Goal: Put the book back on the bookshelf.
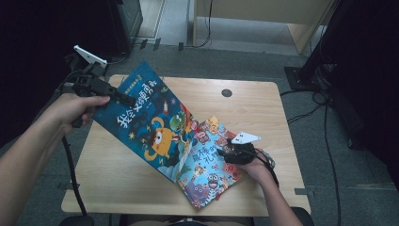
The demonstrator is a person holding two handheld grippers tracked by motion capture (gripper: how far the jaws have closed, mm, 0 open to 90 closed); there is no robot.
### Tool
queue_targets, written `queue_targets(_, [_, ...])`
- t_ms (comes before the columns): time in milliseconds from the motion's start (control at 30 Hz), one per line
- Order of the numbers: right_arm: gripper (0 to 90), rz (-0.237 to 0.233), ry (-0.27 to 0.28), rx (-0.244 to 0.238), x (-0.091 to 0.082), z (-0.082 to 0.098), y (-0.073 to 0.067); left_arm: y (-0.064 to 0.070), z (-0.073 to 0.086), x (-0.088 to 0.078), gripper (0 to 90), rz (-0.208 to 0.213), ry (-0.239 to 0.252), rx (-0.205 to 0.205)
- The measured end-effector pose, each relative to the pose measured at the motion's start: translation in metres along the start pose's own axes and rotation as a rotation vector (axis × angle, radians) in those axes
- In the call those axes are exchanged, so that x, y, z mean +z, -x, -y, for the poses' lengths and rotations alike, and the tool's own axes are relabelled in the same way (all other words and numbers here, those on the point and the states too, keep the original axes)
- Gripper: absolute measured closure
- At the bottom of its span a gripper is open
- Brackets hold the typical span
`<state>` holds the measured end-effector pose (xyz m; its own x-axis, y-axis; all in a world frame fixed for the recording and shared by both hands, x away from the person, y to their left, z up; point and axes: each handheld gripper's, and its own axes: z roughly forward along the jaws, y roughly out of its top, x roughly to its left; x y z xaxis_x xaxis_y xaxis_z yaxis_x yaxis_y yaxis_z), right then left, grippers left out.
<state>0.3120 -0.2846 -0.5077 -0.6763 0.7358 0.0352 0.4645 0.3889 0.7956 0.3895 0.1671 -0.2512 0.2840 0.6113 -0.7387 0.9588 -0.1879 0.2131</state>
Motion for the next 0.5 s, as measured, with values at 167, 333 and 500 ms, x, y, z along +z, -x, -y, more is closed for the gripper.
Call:
queue_targets(167, [37.8,0.001,0.000,-0.001,0.000,0.000,0.000,-0.008,0.010,0.000,80.2,0.003,-0.017,-0.017])
queue_targets(333, [38.1,0.001,0.000,0.001,0.000,0.000,0.000,-0.021,0.020,-0.002,81.3,0.014,-0.028,-0.028])
queue_targets(500, [38.7,0.001,0.001,0.005,0.000,0.000,0.001,-0.031,0.030,-0.006,82.4,0.009,-0.024,-0.045])
